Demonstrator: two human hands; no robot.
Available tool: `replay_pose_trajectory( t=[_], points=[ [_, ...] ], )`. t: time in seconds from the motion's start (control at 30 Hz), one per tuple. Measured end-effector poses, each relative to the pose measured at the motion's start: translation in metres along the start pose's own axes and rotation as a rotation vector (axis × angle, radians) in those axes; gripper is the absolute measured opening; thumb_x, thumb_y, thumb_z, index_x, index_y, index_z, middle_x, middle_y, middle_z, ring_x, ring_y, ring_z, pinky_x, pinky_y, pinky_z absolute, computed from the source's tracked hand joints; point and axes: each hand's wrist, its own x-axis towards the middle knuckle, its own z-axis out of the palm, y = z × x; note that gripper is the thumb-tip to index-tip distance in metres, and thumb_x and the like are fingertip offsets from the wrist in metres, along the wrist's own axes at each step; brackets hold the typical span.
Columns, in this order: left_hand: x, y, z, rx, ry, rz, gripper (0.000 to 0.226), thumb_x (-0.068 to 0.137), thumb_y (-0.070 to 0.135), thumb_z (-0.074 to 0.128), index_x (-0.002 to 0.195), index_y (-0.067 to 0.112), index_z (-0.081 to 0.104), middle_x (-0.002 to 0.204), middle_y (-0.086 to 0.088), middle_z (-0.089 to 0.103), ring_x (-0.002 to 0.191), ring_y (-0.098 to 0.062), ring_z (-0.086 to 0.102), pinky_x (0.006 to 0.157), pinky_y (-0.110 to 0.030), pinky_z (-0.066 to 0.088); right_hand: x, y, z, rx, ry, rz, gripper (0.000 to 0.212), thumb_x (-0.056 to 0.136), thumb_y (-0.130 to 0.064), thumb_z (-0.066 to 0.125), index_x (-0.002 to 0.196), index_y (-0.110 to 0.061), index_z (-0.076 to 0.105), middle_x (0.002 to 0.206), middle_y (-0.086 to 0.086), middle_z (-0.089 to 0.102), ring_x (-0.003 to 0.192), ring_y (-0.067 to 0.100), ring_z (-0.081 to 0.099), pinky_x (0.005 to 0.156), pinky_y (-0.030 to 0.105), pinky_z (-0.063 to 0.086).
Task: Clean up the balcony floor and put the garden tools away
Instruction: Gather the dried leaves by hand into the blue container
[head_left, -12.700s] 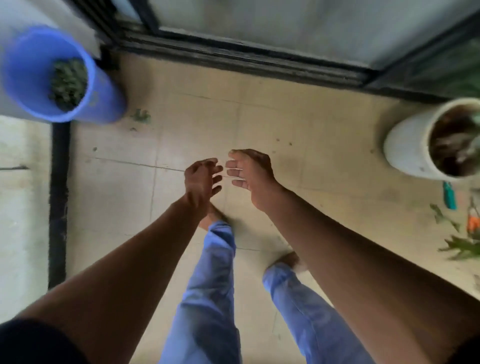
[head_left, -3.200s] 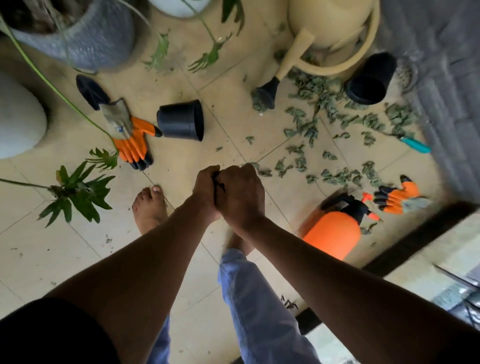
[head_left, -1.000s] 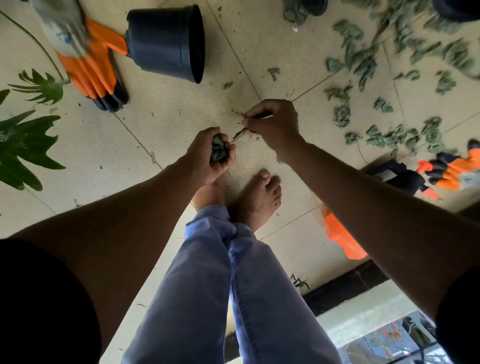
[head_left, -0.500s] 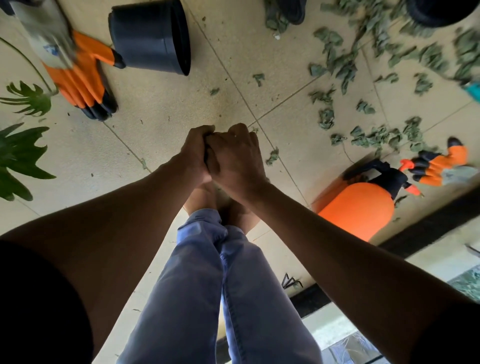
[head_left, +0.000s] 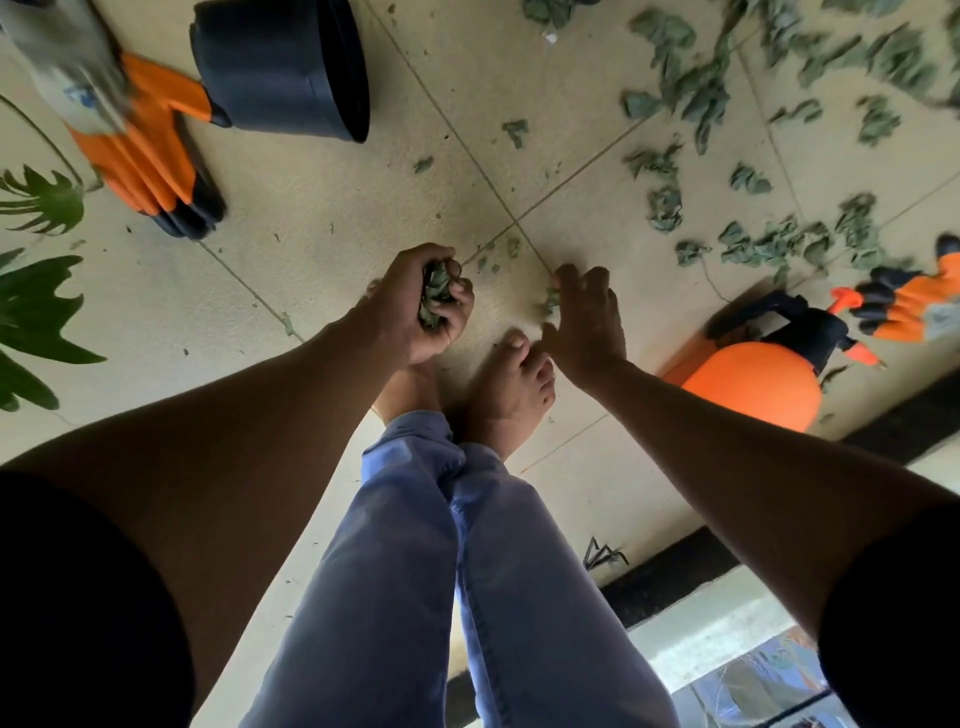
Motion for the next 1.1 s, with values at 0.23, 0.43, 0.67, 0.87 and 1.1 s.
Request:
replay_pose_trajectory(
  t=[0.23,0.43,0.67,0.87,1.1],
  points=[
    [0.004,0.001,-0.015,-0.030,-0.137,-0.079,0.037,0.100,0.034,0.053,0.069,0.015,0.056,0.066,0.003,0.048,0.053,-0.005,0.054,0.033,-0.012,0.037,0.032,-0.042,0.000,0.250,0.169,-0.093,0.045,0.085,0.010,0.057,0.129,-0.002,0.051,0.117,0.023,0.052,0.085,0.032,0.057,0.069,0.030,0.041],
    [-0.005,0.009,-0.010,-0.074,-0.144,-0.048,0.034,0.099,0.037,0.056,0.073,0.016,0.057,0.075,-0.001,0.056,0.061,-0.009,0.063,0.039,-0.014,0.047,0.069,-0.080,-0.009,0.196,0.146,-0.216,0.049,0.082,0.007,0.063,0.129,-0.008,0.055,0.118,0.018,0.052,0.091,0.034,0.061,0.077,0.039,0.055],
    [-0.011,0.035,-0.013,-0.095,-0.180,0.029,0.033,0.098,0.038,0.059,0.073,0.017,0.056,0.077,0.000,0.058,0.062,-0.008,0.064,0.040,-0.015,0.048,0.115,-0.121,-0.016,0.036,0.148,-0.446,0.068,0.085,0.005,0.060,0.147,-0.019,0.047,0.133,0.019,0.045,0.104,0.033,0.059,0.086,0.037,0.055],
    [-0.010,0.040,-0.026,-0.099,-0.130,0.086,0.033,0.098,0.037,0.058,0.073,0.016,0.057,0.079,0.001,0.054,0.061,-0.007,0.059,0.040,-0.013,0.046,0.130,-0.139,-0.026,-0.117,0.093,-0.591,0.042,0.084,0.006,0.060,0.122,-0.010,0.059,0.123,0.020,0.051,0.088,0.037,0.062,0.068,0.034,0.047],
    [-0.009,0.034,-0.024,-0.187,-0.032,0.178,0.032,0.098,0.033,0.057,0.074,0.013,0.057,0.080,-0.004,0.055,0.069,-0.015,0.063,0.050,-0.018,0.054,0.128,-0.137,-0.038,0.233,0.068,-0.409,0.011,0.080,0.001,0.065,0.084,-0.006,0.073,0.085,0.002,0.071,0.077,0.013,0.065,0.073,0.034,0.057]
  ],
)
